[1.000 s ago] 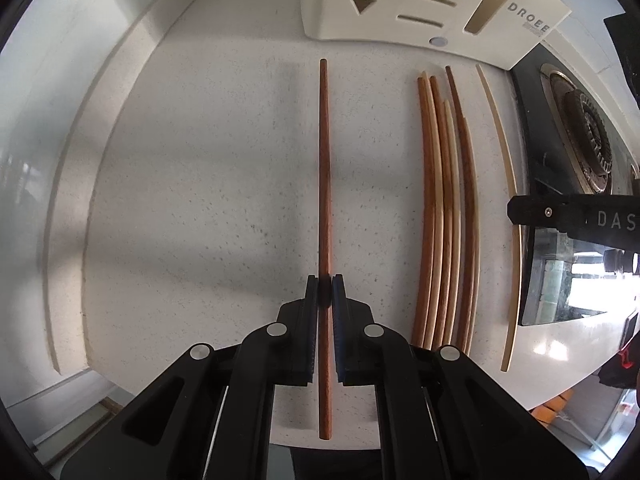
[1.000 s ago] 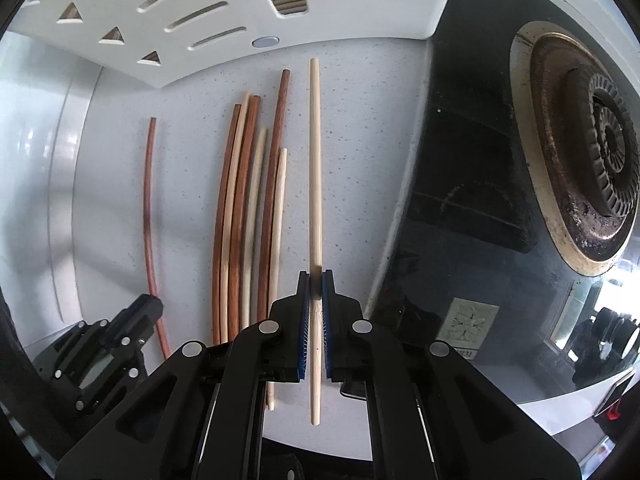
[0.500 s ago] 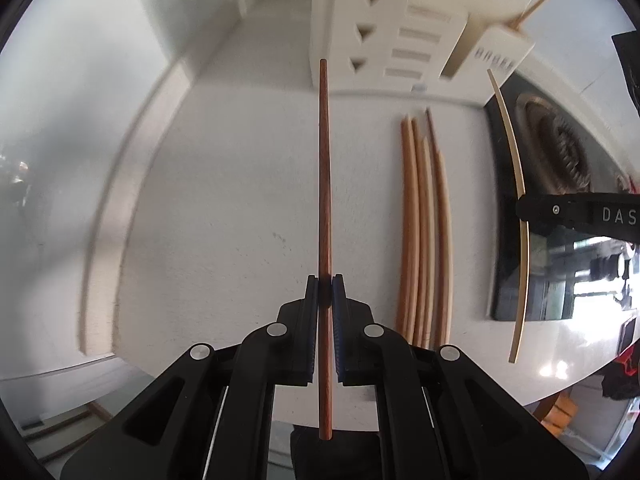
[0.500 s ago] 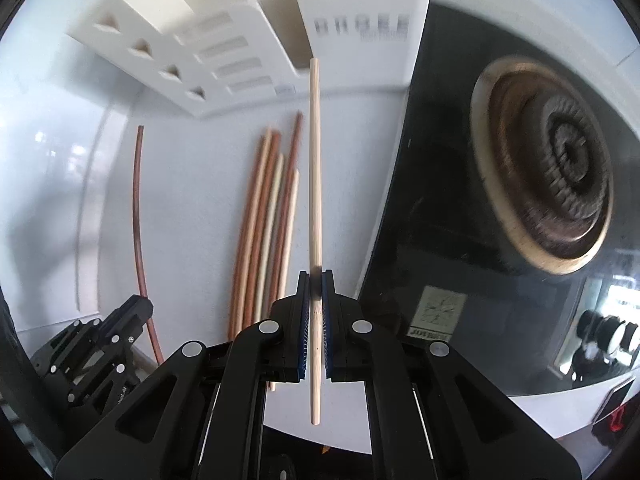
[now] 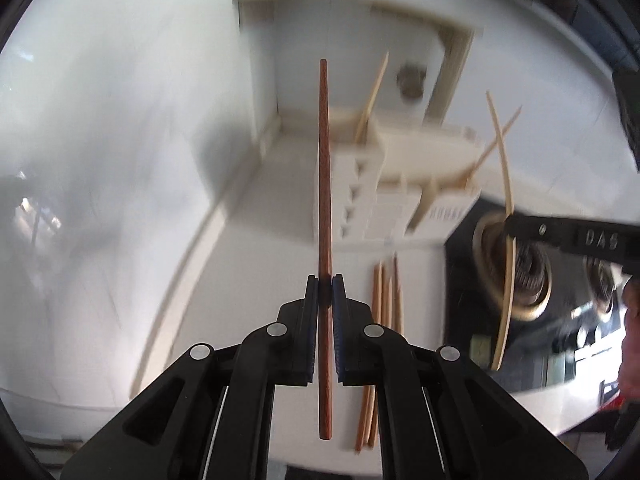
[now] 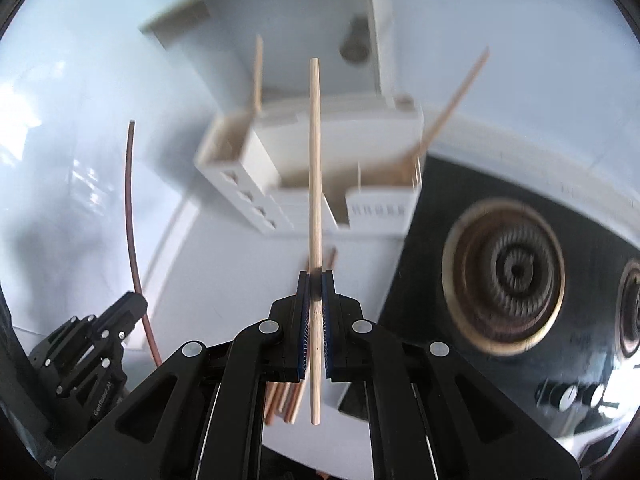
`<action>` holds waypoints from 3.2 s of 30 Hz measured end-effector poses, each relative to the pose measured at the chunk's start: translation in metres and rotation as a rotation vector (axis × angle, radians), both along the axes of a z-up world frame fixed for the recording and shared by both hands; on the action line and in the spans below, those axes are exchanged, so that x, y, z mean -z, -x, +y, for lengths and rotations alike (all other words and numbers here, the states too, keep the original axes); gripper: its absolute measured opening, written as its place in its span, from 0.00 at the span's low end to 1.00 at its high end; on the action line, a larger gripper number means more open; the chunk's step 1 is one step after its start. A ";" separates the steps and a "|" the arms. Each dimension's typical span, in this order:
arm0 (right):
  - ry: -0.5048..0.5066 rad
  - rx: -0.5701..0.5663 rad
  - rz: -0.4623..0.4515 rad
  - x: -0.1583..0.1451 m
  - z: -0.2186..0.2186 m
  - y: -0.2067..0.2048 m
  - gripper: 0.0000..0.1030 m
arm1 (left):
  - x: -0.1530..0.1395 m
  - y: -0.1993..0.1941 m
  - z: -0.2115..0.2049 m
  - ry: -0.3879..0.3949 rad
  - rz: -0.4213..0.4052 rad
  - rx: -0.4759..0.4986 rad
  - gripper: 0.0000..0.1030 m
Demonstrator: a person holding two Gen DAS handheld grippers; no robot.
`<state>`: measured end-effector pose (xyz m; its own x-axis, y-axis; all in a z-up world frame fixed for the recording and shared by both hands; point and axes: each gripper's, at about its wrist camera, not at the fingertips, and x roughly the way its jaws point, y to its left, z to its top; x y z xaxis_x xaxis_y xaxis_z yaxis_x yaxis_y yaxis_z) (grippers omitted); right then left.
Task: Organize utensils
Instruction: 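Lift both held chopsticks up toward the cream utensil holder, then lower both chopsticks into the holder slots and open both tools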
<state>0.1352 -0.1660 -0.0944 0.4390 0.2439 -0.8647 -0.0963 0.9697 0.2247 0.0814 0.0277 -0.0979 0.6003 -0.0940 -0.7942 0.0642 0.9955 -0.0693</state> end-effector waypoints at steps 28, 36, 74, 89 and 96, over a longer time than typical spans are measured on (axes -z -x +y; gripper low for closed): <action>-0.007 0.117 -0.528 -0.054 -0.033 -0.050 0.07 | -0.063 -0.089 -0.021 0.126 -0.519 0.064 0.06; -0.008 0.134 -0.609 -0.037 -0.034 -0.062 0.07 | -0.048 -0.106 -0.021 0.125 -0.564 0.068 0.06; 0.008 0.158 -0.694 0.005 -0.042 -0.070 0.07 | 0.014 -0.099 -0.043 0.060 -0.683 0.050 0.07; -0.016 0.142 -0.690 0.009 -0.044 -0.067 0.44 | 0.007 -0.086 -0.035 0.080 -0.732 0.001 0.35; -0.034 0.165 -0.691 0.002 -0.047 -0.064 0.44 | -0.004 -0.079 -0.035 0.084 -0.721 0.001 0.35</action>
